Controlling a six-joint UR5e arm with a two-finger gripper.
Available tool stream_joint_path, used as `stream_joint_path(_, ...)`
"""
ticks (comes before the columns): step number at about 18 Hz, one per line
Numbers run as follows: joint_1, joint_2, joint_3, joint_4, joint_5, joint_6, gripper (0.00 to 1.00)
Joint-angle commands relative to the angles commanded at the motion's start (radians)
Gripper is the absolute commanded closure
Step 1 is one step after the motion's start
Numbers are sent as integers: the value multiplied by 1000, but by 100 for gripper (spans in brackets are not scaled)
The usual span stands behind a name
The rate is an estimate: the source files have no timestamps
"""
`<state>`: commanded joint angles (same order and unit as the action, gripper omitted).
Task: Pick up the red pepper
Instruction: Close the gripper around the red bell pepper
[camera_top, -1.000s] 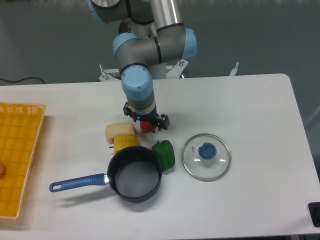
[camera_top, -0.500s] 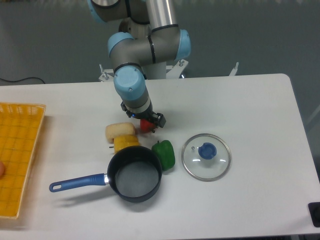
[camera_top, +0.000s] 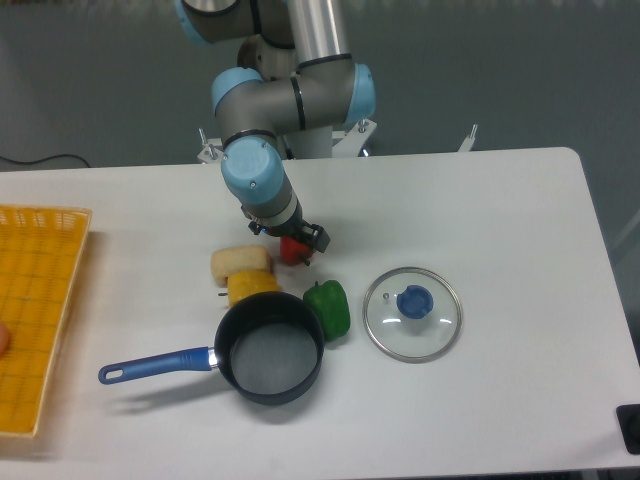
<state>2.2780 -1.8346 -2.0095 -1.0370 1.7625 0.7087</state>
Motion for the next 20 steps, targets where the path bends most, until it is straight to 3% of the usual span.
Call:
stream_joint_path(12, -11, -28, -5, 25, 3, -11, 0)
stream_joint_path(20, -12, -29, -3, 22, 3, -5, 30)
